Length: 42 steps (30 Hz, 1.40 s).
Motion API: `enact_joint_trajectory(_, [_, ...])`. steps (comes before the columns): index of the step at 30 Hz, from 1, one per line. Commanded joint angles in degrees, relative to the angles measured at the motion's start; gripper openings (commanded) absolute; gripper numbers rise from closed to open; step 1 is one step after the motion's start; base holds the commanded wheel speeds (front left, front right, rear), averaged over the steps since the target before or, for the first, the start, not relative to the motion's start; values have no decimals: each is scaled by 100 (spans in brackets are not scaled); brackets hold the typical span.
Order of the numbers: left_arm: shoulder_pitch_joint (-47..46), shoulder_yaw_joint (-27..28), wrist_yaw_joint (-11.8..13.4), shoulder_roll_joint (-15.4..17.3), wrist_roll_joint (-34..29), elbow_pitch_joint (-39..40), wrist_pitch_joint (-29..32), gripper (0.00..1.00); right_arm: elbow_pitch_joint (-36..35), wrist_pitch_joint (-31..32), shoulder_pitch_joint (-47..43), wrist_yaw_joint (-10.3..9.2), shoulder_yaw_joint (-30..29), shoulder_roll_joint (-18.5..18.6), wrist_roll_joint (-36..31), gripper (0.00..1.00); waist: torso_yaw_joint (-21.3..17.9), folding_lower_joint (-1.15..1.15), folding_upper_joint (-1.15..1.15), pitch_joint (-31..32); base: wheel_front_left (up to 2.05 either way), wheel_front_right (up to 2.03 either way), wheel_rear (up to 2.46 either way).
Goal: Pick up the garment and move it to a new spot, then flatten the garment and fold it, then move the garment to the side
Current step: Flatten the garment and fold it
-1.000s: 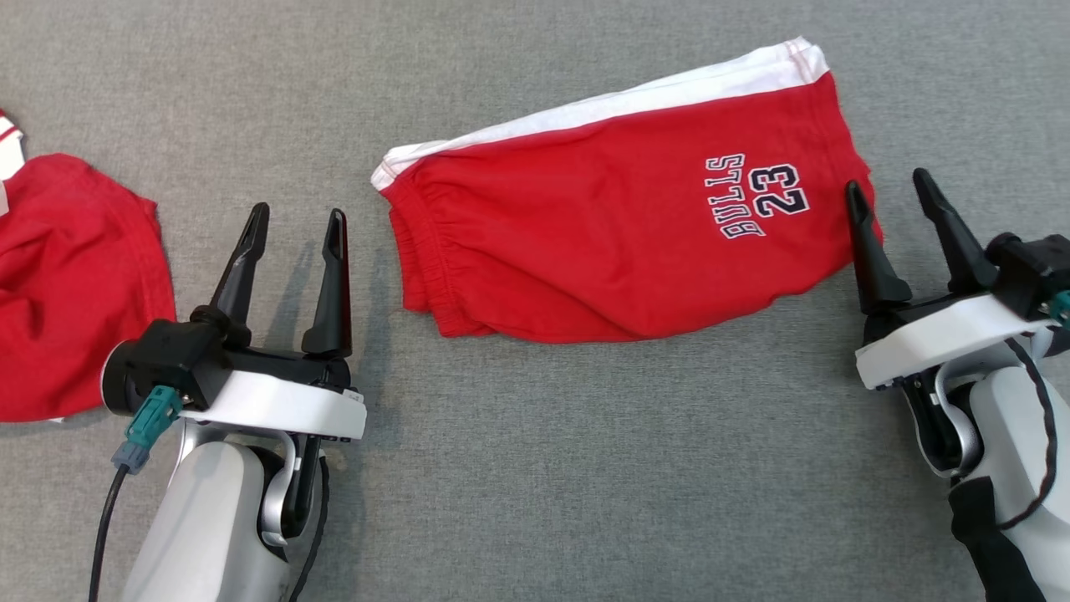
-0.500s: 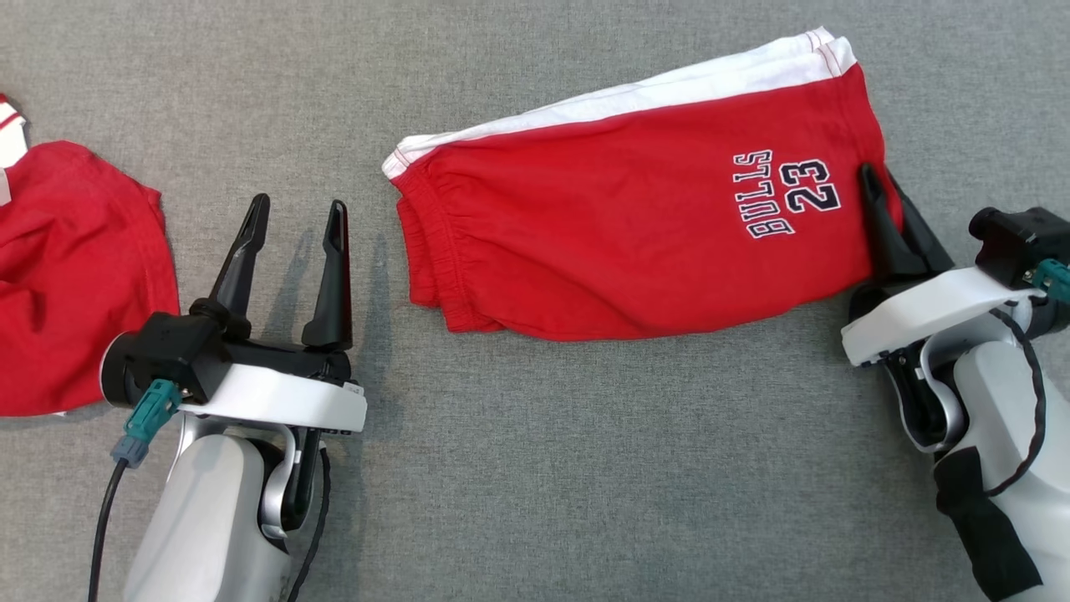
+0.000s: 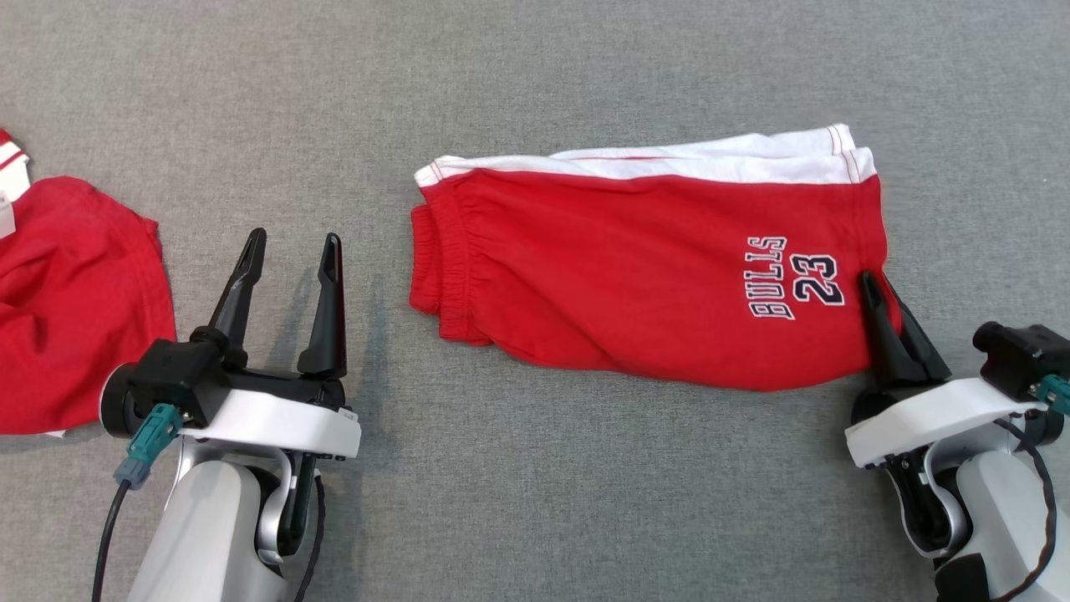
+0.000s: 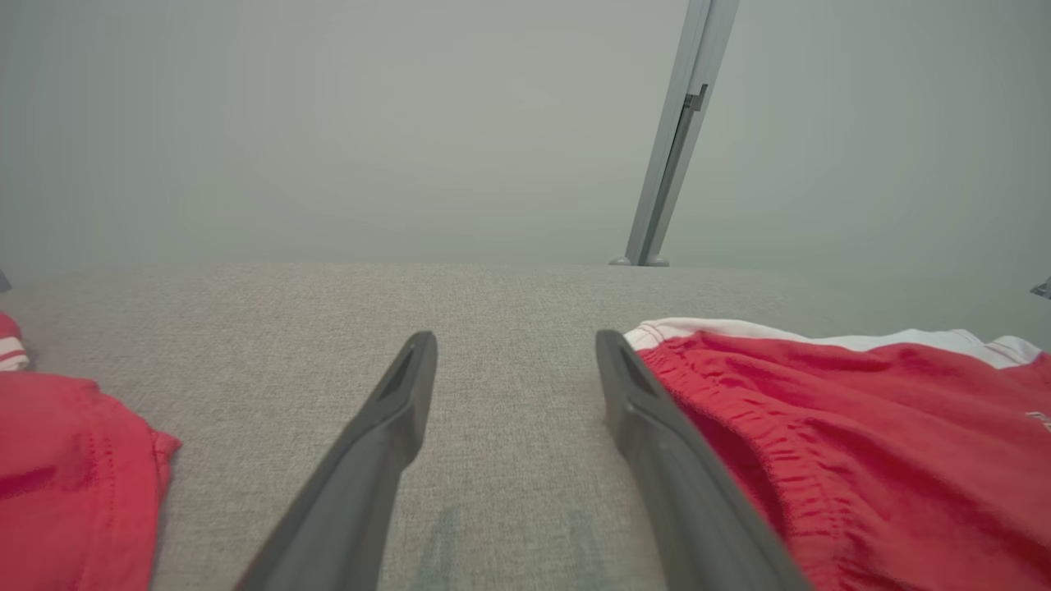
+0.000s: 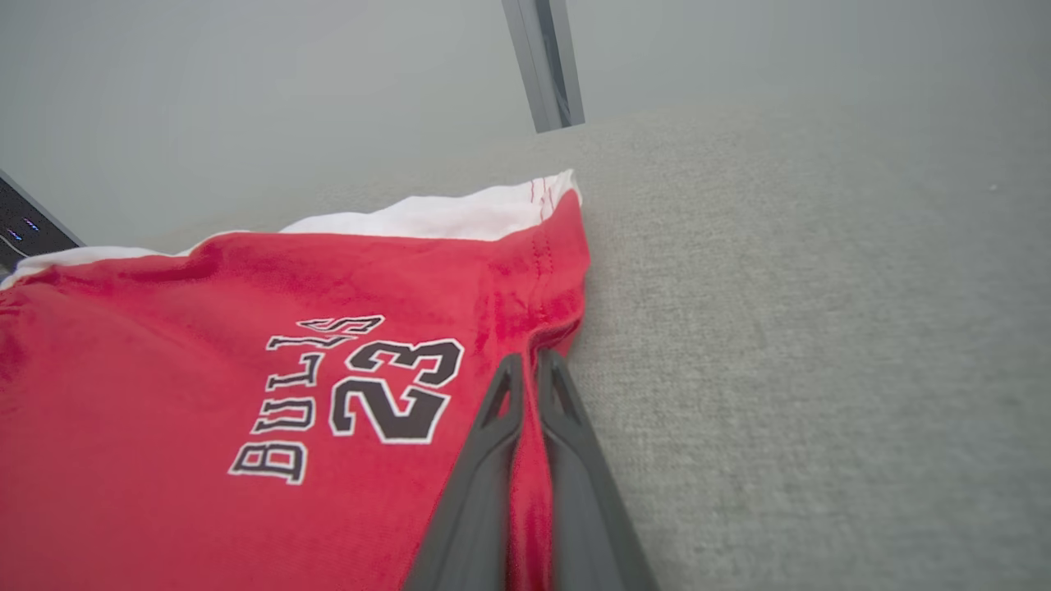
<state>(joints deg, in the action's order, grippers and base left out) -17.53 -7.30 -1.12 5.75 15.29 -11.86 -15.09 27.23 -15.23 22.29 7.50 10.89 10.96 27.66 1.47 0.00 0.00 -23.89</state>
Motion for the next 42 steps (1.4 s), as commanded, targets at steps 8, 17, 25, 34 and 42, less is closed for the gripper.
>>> enact_joint_trajectory(8, [49, -21, 5, 36, -24, -70, -3, 100, 3, 7, -176, -1, -190, 14, -74, 0, -59, 0, 0, 111, 0, 0, 0])
enact_joint_trajectory(17, [57, -32, 54, 55, -7, -74, -3, 100, -179, 7, 35, 0, -153, 99, -84, 0, -61, 0, 0, 166, 0, 0, 0])
enact_joint_trajectory(25, [90, -64, 77, 34, 32, -113, -3, 100, -779, 178, 652, 0, 773, 2, -25, 0, -20, 0, 0, 310, 0, 0, 0])
enact_joint_trajectory(34, [50, -144, 46, -26, 105, -147, -3, 100, -725, 516, 1465, 0, 2238, -558, 336, 0, 235, 0, 0, 350, 0, 0, 0])
enact_joint_trajectory(42, [-9, -244, 12, -140, 132, -192, -3, 100, 301, 332, 1939, 1, 3220, -790, 909, 0, 570, 0, 0, 283, 0, 0, 0])
